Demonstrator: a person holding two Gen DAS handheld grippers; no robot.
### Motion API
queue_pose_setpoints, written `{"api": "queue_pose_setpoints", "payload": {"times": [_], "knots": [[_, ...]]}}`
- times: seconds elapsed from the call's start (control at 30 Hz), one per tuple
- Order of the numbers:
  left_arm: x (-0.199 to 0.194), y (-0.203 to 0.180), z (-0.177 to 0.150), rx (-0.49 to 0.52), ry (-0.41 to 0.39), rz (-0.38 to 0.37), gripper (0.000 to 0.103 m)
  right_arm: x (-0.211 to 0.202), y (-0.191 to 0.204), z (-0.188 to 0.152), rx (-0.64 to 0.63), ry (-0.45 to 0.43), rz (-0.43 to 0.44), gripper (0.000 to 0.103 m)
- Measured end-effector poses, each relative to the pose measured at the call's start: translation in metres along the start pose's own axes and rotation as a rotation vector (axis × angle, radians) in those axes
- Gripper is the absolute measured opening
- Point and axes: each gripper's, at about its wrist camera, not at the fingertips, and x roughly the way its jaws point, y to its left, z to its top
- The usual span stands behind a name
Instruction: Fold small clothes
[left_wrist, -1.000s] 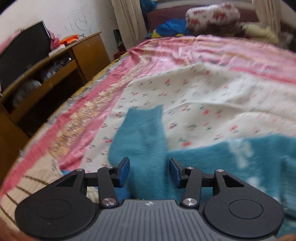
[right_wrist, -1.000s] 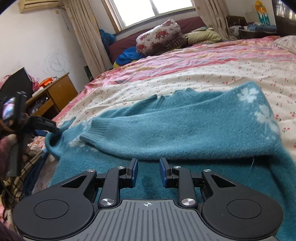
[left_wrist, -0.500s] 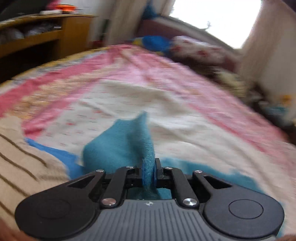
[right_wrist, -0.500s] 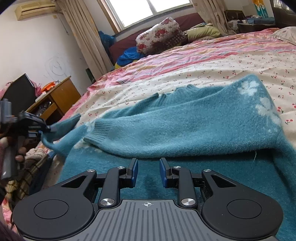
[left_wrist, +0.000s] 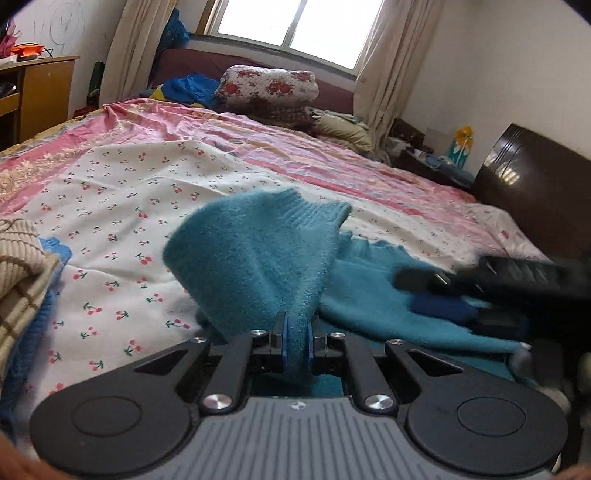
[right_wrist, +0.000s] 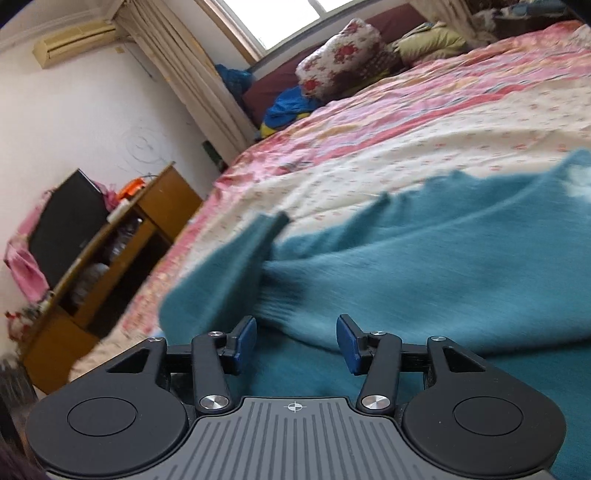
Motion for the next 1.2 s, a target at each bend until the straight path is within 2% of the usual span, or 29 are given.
{"api": "queue_pose_setpoints", "payload": {"times": [0.1, 0.17, 0.27, 0.3, 0.33, 0.4, 0.47, 0.53, 0.6, 0.8, 0.87, 0.93, 1.0, 1.1, 1.2], "knots": [[-0.004, 0.007, 0.0, 0.0, -0.008, -0.024, 0.016, 0.023, 0.01, 0.01, 0.061, 0.01, 0.055, 0.058], [-0.003, 0.01, -0.002, -0.003, -0.005, -0.039, 0.016, 0.04, 0.014, 0.017, 0.101, 0.02, 0.081, 0.059], [-0.002, 0.013, -0.003, 0.009, 0.001, -0.052, 0.016, 0.066, 0.021, 0.026, 0.142, 0.053, 0.075, 0.059], [-0.002, 0.013, -0.004, 0.012, 0.002, -0.056, 0.016, 0.074, 0.023, 0.028, 0.146, 0.065, 0.07, 0.055], [-0.002, 0.014, -0.003, 0.012, 0.002, -0.062, 0.016, 0.08, 0.026, 0.031, 0.137, 0.075, 0.056, 0.038], [-0.005, 0.018, -0.002, -0.002, -0.008, -0.076, 0.018, 0.088, 0.035, 0.036, 0.097, 0.097, 0.024, 0.016], [-0.01, 0.021, 0.001, -0.014, -0.025, -0.089, 0.028, 0.085, 0.039, 0.042, 0.088, 0.095, 0.03, 0.012], [-0.017, 0.023, 0.001, -0.016, -0.058, -0.09, 0.052, 0.072, 0.041, 0.05, 0.066, 0.05, 0.035, 0.011], [-0.023, 0.02, 0.002, -0.007, -0.094, -0.085, 0.061, 0.052, 0.039, 0.063, 0.056, -0.017, 0.029, 0.011], [-0.023, 0.006, 0.001, 0.046, -0.102, -0.051, 0.062, -0.038, 0.005, 0.097, 0.108, -0.25, -0.049, 0.011], [-0.015, 0.005, -0.001, 0.036, -0.076, -0.053, 0.062, -0.064, -0.011, 0.089, 0.115, -0.306, -0.084, 0.011], [-0.004, 0.002, -0.002, 0.04, -0.043, -0.04, 0.062, -0.077, -0.032, 0.075, 0.136, -0.309, -0.134, 0.011], [0.008, 0.001, -0.005, 0.054, -0.009, -0.006, 0.062, -0.072, -0.059, 0.055, 0.181, -0.246, -0.211, 0.012], [0.025, 0.0, -0.008, 0.096, 0.037, 0.059, 0.062, -0.056, -0.09, 0.019, 0.264, -0.163, -0.264, 0.016], [0.028, -0.003, -0.01, 0.129, 0.057, 0.09, 0.062, -0.048, -0.104, -0.002, 0.305, -0.123, -0.26, 0.022]]}}
